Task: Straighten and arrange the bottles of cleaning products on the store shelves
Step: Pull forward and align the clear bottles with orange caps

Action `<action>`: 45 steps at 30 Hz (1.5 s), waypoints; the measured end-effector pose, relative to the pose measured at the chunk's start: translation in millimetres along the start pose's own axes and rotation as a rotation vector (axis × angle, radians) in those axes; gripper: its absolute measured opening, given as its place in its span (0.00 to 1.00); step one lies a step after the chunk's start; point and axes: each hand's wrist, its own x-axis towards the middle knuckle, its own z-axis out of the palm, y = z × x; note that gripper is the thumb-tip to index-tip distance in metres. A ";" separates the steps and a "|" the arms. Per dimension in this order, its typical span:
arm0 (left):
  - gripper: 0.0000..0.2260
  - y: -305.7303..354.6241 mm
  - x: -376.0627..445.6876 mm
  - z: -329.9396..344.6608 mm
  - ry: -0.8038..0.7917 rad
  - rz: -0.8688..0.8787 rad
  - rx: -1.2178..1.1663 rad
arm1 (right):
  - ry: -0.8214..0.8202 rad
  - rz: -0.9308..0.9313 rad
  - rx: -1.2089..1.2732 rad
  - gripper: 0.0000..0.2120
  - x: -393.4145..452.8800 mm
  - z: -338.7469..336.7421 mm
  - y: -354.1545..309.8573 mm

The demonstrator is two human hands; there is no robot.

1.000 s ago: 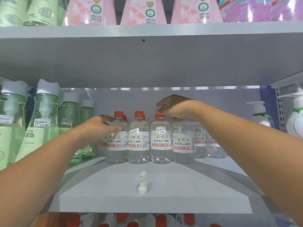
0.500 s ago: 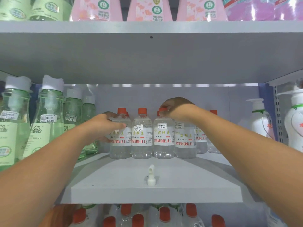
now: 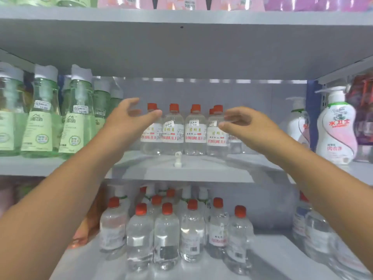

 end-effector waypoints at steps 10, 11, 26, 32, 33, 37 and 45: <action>0.19 -91.2 -188.4 39.5 0.141 -0.171 0.009 | 0.042 0.294 0.238 0.12 -185.3 16.6 112.3; 0.20 -109.1 -193.8 39.0 0.166 -0.226 0.049 | 0.018 0.356 0.177 0.14 -189.2 25.1 131.1; 0.35 -230.1 -164.7 40.8 -0.090 -0.522 -0.006 | -0.053 0.538 0.094 0.29 -162.1 93.4 214.6; 0.34 -240.1 -167.4 37.6 -0.118 -0.478 0.042 | -0.085 0.488 0.102 0.17 -169.0 85.9 202.2; 0.34 -233.7 -171.0 36.0 -0.100 -0.478 0.058 | -0.105 0.494 0.119 0.19 -171.5 81.0 197.3; 0.26 -192.1 -195.7 23.2 -0.061 -0.425 0.103 | -0.180 0.479 0.138 0.24 -189.1 49.6 171.9; 0.37 9.0 -226.5 13.6 -0.161 -0.144 0.000 | -0.292 0.205 0.198 0.23 -189.4 -67.1 62.0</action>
